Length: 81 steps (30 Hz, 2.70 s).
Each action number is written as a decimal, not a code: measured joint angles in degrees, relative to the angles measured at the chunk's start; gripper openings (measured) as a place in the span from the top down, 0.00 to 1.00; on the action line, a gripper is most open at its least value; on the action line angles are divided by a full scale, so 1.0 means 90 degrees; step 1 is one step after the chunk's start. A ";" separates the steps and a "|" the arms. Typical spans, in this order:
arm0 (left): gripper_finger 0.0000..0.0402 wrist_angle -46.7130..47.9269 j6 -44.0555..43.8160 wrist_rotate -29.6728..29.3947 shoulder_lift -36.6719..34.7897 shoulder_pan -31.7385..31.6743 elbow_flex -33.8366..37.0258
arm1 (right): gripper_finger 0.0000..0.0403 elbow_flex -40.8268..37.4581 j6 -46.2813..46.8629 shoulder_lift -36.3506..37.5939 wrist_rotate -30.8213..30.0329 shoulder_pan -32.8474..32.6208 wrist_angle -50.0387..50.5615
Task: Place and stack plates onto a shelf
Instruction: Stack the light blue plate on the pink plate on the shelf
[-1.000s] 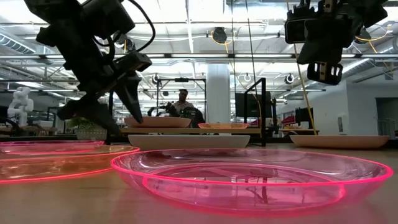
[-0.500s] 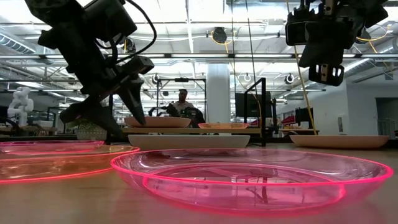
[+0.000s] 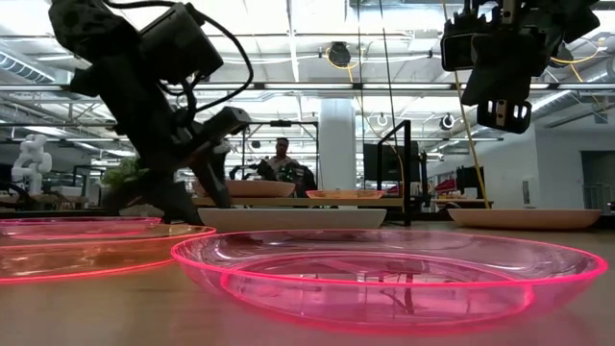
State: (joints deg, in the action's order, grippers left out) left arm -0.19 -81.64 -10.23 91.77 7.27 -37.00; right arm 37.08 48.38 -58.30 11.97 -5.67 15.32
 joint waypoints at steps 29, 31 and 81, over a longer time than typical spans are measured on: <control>0.97 -0.1118 0.0506 -0.0271 -0.0506 -0.0156 -0.0351 | 1.00 0.0000 -0.0010 0.0000 -0.0163 0.0002 -0.0041; 0.97 -0.0871 0.0698 -0.0269 -0.0650 -0.0267 -0.0557 | 1.00 0.0000 -0.0009 0.0000 -0.0161 0.0002 -0.0044; 0.97 0.4101 0.9190 0.0799 -0.1017 -0.5402 -0.5002 | 1.00 0.0002 0.1812 0.0002 -0.1507 0.0006 -0.0048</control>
State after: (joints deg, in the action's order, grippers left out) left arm 36.72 1.07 -3.04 82.61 -41.35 -82.02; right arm 37.10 64.69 -58.28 -1.60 -5.62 14.88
